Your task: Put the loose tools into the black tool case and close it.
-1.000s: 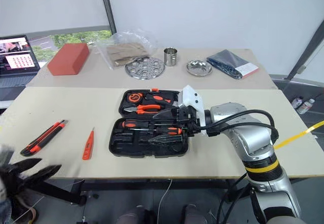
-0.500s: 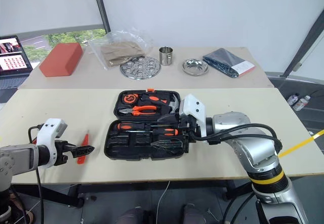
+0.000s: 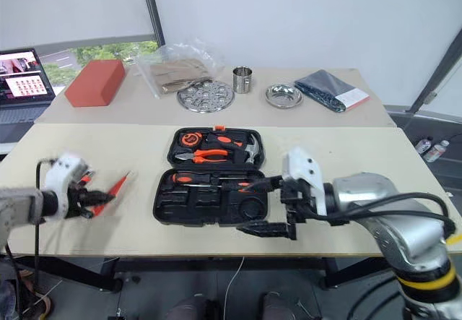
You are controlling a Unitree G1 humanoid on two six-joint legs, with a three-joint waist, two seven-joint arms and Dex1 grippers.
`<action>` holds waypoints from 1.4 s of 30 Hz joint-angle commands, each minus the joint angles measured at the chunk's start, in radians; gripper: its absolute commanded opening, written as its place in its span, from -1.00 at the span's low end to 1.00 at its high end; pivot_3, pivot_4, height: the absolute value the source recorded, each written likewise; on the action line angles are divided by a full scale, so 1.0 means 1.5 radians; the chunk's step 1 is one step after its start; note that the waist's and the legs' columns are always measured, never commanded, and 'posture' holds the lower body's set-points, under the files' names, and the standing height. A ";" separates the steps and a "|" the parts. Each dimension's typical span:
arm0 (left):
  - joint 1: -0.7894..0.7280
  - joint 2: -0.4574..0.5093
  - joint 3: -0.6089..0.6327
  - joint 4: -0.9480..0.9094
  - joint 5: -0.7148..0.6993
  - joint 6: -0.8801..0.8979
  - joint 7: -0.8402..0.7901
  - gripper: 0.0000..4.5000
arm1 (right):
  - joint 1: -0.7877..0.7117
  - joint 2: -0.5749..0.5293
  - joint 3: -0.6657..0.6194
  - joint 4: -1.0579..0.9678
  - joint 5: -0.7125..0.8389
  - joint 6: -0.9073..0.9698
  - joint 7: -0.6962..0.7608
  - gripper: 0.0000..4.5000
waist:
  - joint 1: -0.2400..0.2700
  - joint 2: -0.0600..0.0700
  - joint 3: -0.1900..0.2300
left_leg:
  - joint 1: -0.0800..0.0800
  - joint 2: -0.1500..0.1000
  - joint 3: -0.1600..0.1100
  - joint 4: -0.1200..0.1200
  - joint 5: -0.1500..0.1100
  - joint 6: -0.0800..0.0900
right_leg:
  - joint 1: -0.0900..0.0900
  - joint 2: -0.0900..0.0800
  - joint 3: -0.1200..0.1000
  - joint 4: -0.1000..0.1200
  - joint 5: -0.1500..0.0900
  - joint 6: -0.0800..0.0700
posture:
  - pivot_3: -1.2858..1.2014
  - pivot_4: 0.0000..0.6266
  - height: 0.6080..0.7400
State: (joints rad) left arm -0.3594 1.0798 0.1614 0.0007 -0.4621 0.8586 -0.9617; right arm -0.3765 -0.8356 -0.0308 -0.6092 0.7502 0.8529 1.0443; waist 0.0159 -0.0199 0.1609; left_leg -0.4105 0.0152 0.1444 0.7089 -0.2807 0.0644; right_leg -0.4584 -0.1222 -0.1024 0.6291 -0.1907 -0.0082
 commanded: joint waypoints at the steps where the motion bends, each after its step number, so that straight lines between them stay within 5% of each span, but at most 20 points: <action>1: -0.123 0.046 -0.107 0.001 0.003 -0.130 -0.259 -0.81 | 0.041 -0.023 -0.052 -0.041 0.019 -0.006 -0.015 1.00 | 0.001 0.000 0.000 | 0.000 0.000 0.000 0.000 0.000 0.000 | 0.000 -0.001 0.000 0.000 0.000 0.000 | 0.03 -0.52 0.91; 6: -0.329 -0.059 -0.313 0.099 0.121 -0.243 -0.418 -0.81 | 0.089 -0.026 -0.087 -0.066 0.033 -0.006 -0.060 1.00 | 0.010 0.000 0.000 | -0.002 -0.002 0.001 0.001 0.002 0.006 | 0.002 0.003 -0.001 -0.001 -0.001 0.002 | 0.03 -0.52 0.91; 10: -0.414 -0.142 -0.424 0.216 0.196 -0.322 -0.435 -0.81 | 0.108 -0.012 -0.108 -0.087 0.049 0.000 -0.114 1.00 | 0.003 -0.001 0.001 | -0.003 0.000 0.001 0.003 0.004 0.010 | 0.001 0.007 0.001 0.000 -0.001 0.003 | 0.03 -0.52 0.91; 16: -0.475 -0.251 -0.460 0.391 0.285 -0.422 -0.431 -0.81 | 0.145 -0.017 -0.137 -0.119 0.072 0.005 -0.167 1.00 | -0.002 -0.002 0.001 | -0.003 0.000 0.001 0.004 0.004 0.012 | 0.001 0.007 0.002 0.000 -0.001 0.003 | 0.03 -0.52 0.91; 23: -0.482 -0.283 -0.488 0.437 0.291 -0.436 -0.435 -0.81 | 0.163 -0.021 -0.141 -0.133 0.086 0.000 -0.202 1.00 | -0.002 -0.002 0.001 | -0.004 0.000 0.001 0.009 0.000 0.019 | 0.002 0.005 0.003 0.000 -0.001 0.007 | 0.03 -0.52 0.91; 25: -0.479 -0.279 -0.497 0.424 0.273 -0.417 -0.435 -0.37 | 0.158 -0.018 -0.137 -0.127 0.086 -0.001 -0.212 1.00 | -0.002 -0.002 0.001 | -0.005 0.000 0.001 0.010 -0.001 0.020 | 0.002 0.005 0.003 0.000 0.000 0.008 | 0.03 -0.52 0.91; 34: -0.474 -0.258 -0.489 0.382 0.232 -0.358 -0.435 0.97 | 0.147 -0.017 -0.121 -0.109 0.088 -0.007 -0.220 1.00 | 0.002 -0.002 0.001 | -0.008 0.000 0.000 0.014 -0.002 0.022 | 0.001 0.004 0.003 0.000 0.001 0.010 | 0.03 -0.52 0.91; 37: -0.472 -0.263 -0.446 0.395 0.214 -0.362 -0.435 0.90 | 0.140 -0.014 -0.111 -0.104 0.088 -0.007 -0.219 1.00 | 0.003 -0.002 0.001 | -0.008 0.000 0.000 0.015 -0.002 0.022 | 0.001 0.004 0.004 0.000 0.001 0.010 | 0.03 -0.52 0.91; 42: -0.446 -0.261 -0.373 0.391 0.178 -0.389 -0.435 0.17 | 0.132 -0.015 -0.100 -0.101 0.087 -0.007 -0.219 1.00 | -0.001 -0.002 0.001 | -0.008 0.000 0.000 0.015 -0.002 0.022 | 0.001 0.005 0.004 0.000 0.001 0.010 | 0.03 -0.52 0.91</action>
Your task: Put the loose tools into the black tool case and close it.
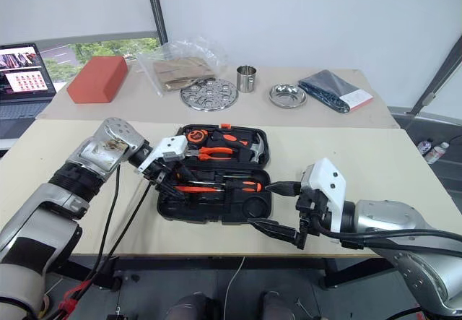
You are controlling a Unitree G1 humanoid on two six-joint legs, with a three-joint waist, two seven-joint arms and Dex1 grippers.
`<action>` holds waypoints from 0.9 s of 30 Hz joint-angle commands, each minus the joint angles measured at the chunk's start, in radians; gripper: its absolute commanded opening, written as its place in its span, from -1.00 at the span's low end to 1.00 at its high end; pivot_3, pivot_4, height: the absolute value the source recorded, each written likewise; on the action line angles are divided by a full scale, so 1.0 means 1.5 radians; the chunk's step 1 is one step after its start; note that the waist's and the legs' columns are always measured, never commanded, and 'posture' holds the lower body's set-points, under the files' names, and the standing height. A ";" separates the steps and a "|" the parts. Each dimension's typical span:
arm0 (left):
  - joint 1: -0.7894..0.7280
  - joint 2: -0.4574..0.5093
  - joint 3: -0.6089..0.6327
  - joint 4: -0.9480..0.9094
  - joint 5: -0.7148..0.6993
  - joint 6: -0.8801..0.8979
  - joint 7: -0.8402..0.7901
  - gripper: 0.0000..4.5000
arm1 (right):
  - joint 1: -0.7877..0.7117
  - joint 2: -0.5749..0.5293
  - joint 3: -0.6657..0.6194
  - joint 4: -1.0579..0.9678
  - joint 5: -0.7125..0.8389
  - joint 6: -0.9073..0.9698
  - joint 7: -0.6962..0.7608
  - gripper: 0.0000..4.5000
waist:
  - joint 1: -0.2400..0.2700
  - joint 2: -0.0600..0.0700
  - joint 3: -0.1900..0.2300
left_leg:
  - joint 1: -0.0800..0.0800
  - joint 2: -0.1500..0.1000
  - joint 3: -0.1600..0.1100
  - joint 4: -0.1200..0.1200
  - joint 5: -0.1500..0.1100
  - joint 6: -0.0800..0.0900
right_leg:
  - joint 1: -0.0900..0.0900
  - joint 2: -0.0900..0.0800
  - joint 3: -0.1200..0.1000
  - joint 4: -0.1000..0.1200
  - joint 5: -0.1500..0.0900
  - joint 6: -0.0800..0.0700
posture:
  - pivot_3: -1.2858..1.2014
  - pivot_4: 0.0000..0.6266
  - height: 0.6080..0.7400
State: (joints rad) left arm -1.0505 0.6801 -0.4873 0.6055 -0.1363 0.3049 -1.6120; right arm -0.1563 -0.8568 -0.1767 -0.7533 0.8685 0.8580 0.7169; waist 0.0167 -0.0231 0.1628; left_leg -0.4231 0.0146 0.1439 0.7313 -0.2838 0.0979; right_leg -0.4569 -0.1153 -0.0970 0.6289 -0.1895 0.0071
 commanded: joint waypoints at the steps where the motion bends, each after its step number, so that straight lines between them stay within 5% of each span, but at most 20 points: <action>1: 0.028 0.013 0.067 -0.028 -0.053 -0.032 -0.002 0.03 | -0.016 -0.001 -0.001 -0.004 0.008 -0.010 -0.001 1.00 | -0.002 0.000 0.000 | 0.000 0.000 0.000 0.000 0.000 0.000 | 0.000 0.000 0.000 0.000 0.000 0.000 | 0.03 -0.52 0.91; 7: 0.094 0.004 0.111 -0.059 -0.057 -0.113 0.027 -0.96 | -0.026 -0.001 0.005 0.006 0.007 -0.009 -0.001 1.00 | -0.002 0.000 0.000 | 0.000 0.000 0.000 0.000 0.000 0.000 | 0.000 0.000 0.000 -0.001 0.000 0.001 | 0.03 -0.52 0.91; 16: 0.175 -0.036 0.134 -0.084 -0.030 -0.183 0.077 -0.99 | -0.038 0.001 0.019 0.020 0.002 -0.008 -0.005 1.00 | -0.002 0.000 0.000 | 0.000 -0.001 0.000 0.000 0.000 0.000 | 0.000 0.000 0.000 -0.001 0.000 0.001 | 0.03 -0.52 0.91; 27: 0.152 -0.068 0.161 0.016 0.005 -0.248 0.122 -0.99 | -0.033 -0.003 0.017 0.018 0.006 -0.006 -0.004 1.00 | 0.005 0.000 0.000 | 0.000 -0.001 0.000 0.000 0.000 0.000 | 0.001 -0.001 0.000 -0.001 0.002 0.000 | 0.03 -0.52 0.91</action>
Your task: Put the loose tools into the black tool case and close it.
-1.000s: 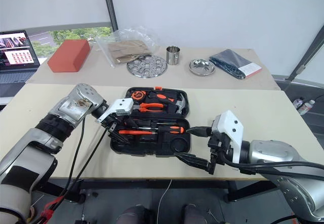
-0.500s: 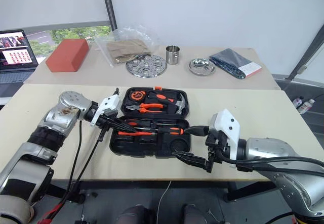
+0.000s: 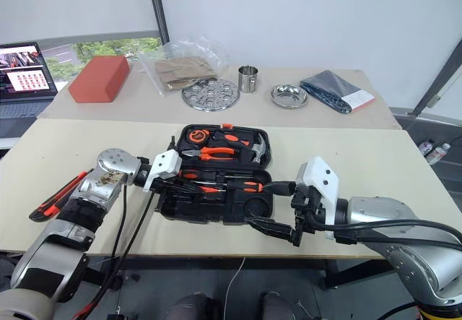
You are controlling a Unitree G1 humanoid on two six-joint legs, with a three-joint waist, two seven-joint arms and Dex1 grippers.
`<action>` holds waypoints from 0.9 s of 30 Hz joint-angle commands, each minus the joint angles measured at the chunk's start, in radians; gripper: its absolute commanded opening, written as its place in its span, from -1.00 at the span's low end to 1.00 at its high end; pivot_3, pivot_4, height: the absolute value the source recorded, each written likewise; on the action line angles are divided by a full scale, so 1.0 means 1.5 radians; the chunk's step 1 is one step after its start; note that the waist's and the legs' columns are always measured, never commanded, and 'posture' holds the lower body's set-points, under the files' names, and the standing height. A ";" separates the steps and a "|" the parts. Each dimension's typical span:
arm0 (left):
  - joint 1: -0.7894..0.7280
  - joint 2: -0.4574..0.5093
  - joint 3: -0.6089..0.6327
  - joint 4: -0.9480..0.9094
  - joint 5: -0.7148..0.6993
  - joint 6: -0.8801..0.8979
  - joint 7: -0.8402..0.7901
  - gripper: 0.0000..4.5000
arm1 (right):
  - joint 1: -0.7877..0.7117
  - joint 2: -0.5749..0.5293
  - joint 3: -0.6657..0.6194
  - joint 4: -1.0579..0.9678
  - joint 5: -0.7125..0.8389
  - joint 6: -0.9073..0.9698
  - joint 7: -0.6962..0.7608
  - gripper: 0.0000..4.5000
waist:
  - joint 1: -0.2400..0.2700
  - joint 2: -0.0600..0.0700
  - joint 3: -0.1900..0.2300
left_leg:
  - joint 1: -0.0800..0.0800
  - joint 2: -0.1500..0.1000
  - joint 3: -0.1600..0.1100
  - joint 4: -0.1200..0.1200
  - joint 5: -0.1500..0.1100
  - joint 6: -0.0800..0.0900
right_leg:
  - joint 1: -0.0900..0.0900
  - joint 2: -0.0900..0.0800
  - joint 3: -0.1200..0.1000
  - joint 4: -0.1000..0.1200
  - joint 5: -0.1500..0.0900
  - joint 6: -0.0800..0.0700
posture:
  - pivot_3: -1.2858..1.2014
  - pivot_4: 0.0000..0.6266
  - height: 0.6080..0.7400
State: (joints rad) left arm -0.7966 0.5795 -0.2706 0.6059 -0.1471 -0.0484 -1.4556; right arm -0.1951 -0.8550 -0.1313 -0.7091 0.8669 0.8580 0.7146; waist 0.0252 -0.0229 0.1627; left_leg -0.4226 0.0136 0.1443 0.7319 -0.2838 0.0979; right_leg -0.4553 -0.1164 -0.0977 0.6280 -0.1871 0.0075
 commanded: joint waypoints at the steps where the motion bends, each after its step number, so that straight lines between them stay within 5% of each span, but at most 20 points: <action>1: -0.016 -0.003 0.021 0.017 0.008 -0.010 0.016 -0.99 | -0.008 -0.004 -0.013 -0.011 0.007 -0.006 -0.002 1.00 | -0.001 0.000 0.000 | 0.000 0.000 0.000 0.000 0.000 0.000 | 0.000 0.000 0.000 0.000 0.000 0.000 | 0.03 -0.52 0.91; 9: -0.030 -0.011 0.075 -0.035 -0.066 0.141 -0.007 -0.99 | -0.015 -0.007 -0.010 -0.004 0.006 -0.004 0.001 1.00 | -0.004 0.000 0.000 | 0.000 0.000 0.000 0.000 0.000 0.000 | 0.000 0.000 0.000 0.000 0.001 0.000 | 0.03 -0.52 0.91; 21: 0.031 -0.003 0.012 0.032 0.062 0.022 0.035 -0.99 | -0.042 -0.002 0.010 0.018 -0.006 -0.008 0.005 1.00 | -0.008 0.000 0.000 | 0.001 0.000 0.000 0.000 0.000 0.000 | 0.000 0.001 0.000 0.000 0.000 0.000 | 0.03 -0.52 0.91; 27: 0.054 0.011 0.047 -0.005 0.031 0.051 0.046 -0.99 | -0.055 -0.003 0.021 0.030 -0.011 -0.013 0.019 1.00 | -0.009 0.001 -0.001 | 0.002 0.000 0.000 0.000 0.000 0.000 | 0.001 0.000 0.001 0.000 0.000 0.000 | 0.03 -0.52 0.91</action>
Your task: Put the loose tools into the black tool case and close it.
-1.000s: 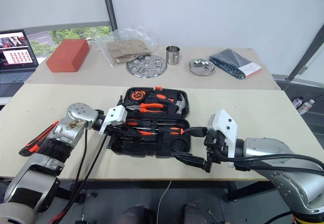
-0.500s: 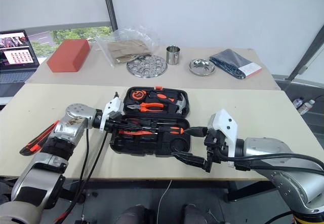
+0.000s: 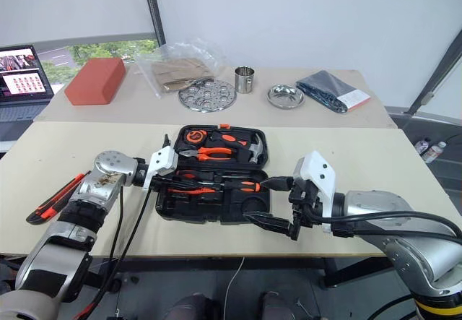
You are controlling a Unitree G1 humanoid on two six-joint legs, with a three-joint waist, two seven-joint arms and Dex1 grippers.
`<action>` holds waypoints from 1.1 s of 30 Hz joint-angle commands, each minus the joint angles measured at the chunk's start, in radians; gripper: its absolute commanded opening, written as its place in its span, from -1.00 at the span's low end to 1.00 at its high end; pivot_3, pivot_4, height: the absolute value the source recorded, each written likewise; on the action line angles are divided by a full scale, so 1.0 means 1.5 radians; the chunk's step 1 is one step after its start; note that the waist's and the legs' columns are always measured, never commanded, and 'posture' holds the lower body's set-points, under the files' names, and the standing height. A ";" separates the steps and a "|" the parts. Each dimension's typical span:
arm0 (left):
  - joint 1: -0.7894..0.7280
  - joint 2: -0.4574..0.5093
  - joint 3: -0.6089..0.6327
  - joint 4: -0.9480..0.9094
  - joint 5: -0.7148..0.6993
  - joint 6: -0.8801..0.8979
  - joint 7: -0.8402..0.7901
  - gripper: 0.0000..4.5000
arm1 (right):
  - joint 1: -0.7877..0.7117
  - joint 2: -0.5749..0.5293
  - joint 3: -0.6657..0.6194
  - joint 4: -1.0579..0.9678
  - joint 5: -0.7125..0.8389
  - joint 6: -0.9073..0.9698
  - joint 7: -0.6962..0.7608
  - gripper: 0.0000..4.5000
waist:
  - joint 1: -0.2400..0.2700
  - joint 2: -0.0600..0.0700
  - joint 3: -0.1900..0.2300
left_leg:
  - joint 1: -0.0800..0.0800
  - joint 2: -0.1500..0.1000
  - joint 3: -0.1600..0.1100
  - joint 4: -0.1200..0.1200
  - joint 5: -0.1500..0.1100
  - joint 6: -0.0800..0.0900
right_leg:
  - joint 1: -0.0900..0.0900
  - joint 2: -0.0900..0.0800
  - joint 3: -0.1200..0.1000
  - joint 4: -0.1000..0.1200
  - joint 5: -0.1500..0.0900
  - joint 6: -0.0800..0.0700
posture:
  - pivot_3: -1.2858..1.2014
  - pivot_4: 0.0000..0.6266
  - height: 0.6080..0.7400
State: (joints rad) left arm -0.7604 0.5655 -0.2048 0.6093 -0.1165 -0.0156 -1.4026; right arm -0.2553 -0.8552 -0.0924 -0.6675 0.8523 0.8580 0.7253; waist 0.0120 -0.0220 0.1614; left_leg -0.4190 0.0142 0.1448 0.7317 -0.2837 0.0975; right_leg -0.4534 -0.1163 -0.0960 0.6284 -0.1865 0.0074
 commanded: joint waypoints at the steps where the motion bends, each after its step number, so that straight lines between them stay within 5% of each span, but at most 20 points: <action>1: 0.041 0.031 0.027 -0.049 -0.016 0.067 0.013 -0.99 | -0.028 -0.001 0.003 0.010 -0.006 -0.017 0.020 1.00 | -0.002 0.000 0.000 | 0.000 0.000 0.000 0.000 0.000 0.000 | 0.000 0.000 0.000 0.000 0.000 0.000 | 0.03 -0.52 0.91; 4: 0.105 0.077 0.106 -0.210 -0.107 0.204 0.030 -0.68 | -0.068 0.006 0.026 0.034 -0.009 -0.022 0.047 1.00 | -0.013 0.000 0.000 | 0.000 0.001 0.000 0.000 0.000 0.000 | -0.001 0.000 0.001 0.001 0.000 -0.001 | 0.03 -0.52 0.91; 8: 0.321 0.156 0.301 -0.465 -0.192 0.351 0.124 -0.03 | -0.160 0.027 0.083 0.104 -0.035 -0.045 0.114 1.00 | -0.027 0.000 0.000 | 0.000 0.002 0.000 -0.001 0.001 -0.002 | -0.002 0.001 0.001 0.001 0.000 -0.001 | 0.03 -0.52 0.91; 14: 0.661 0.144 0.597 -0.627 -0.206 0.412 0.200 0.90 | -0.244 0.061 0.149 0.203 -0.087 -0.097 0.220 1.00 | -0.019 0.000 0.001 | 0.002 0.001 0.000 -0.004 0.000 -0.004 | -0.001 0.000 -0.001 0.000 -0.002 -0.001 | 0.03 -0.52 0.91; 18: 0.768 0.152 0.693 -0.583 -0.189 0.366 0.202 0.98 | -0.275 0.085 0.179 0.249 -0.112 -0.123 0.272 1.00 | -0.011 0.001 0.001 | 0.002 0.001 -0.001 -0.004 -0.003 -0.009 | -0.001 -0.005 -0.002 -0.001 -0.002 -0.002 | 0.03 -0.52 0.91; 24: 0.660 0.306 0.647 -0.336 -0.148 0.283 0.179 0.98 | -0.292 0.114 0.196 0.280 -0.141 -0.138 0.306 1.00 | 0.010 0.001 0.001 | 0.002 0.000 -0.002 -0.004 -0.003 -0.014 | -0.003 -0.009 -0.007 -0.001 -0.004 -0.007 | 0.03 -0.52 0.91; 28: 0.481 0.392 0.485 -0.140 -0.089 0.225 0.149 0.98 | -0.279 0.117 0.189 0.266 -0.153 -0.140 0.300 1.00 | 0.010 0.001 0.001 | 0.003 0.000 -0.001 -0.004 -0.003 -0.014 | -0.004 -0.009 -0.010 0.000 0.000 -0.006 | 0.03 -0.52 0.91; 33: 0.312 0.404 0.290 0.008 0.010 0.205 0.122 0.98 | -0.242 0.109 0.166 0.222 -0.164 -0.141 0.269 1.00 | -0.004 0.000 0.000 | 0.002 -0.001 0.005 -0.011 -0.003 -0.014 | -0.004 -0.009 -0.017 0.002 0.001 -0.005 | 0.03 -0.52 0.91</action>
State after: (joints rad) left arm -0.2243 1.1641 0.2874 0.5580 -0.1501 0.3025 -1.2142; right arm -0.6280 -0.6804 0.2070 -0.2793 0.6039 0.6614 1.1489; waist 0.0054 -0.0222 0.1617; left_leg -0.4154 0.0130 0.1540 0.7157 -0.2869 0.0762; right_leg -0.4588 -0.1283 -0.1236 0.6322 -0.1854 -0.0003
